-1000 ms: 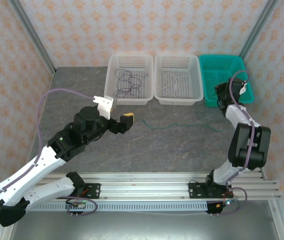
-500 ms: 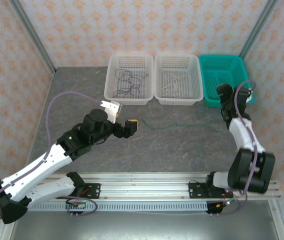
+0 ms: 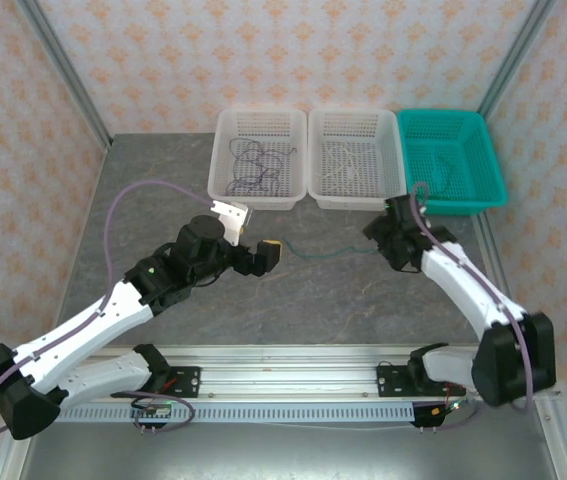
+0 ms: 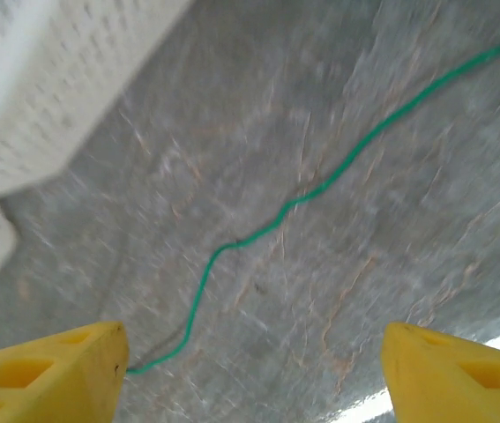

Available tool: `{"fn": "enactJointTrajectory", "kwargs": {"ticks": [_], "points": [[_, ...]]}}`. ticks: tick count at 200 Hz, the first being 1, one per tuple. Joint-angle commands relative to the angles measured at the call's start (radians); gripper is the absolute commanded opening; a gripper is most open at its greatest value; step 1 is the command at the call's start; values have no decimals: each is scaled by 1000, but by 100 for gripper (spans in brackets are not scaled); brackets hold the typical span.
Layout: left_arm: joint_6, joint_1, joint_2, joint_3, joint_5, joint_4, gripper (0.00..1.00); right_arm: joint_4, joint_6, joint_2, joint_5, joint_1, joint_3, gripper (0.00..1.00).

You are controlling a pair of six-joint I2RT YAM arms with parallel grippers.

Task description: Untangle the cables

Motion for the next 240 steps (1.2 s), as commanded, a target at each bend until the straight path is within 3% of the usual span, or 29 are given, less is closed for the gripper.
{"fn": "enactJointTrajectory", "kwargs": {"ticks": [1,38,74,105,136,171,207,240], "points": [[8,-2,-17,28,2,15,100,-83,117,102,61,43,66,78],[11,-2,-47,6,-27,-8,100,-94,141,299,64,133,216,82],[14,-1,-52,10,-36,-16,100,-71,184,416,89,143,240,80],[17,-2,-52,7,-44,-16,100,-1,211,487,28,151,207,66],[17,-2,-47,9,-44,-13,100,1,207,517,67,158,196,41],[26,-2,-55,7,-52,-21,100,4,245,436,129,158,135,0],[28,-2,-53,6,-52,-18,100,-47,287,227,185,159,70,0],[24,-1,-45,2,-48,2,100,-87,198,9,261,177,78,0]]}}
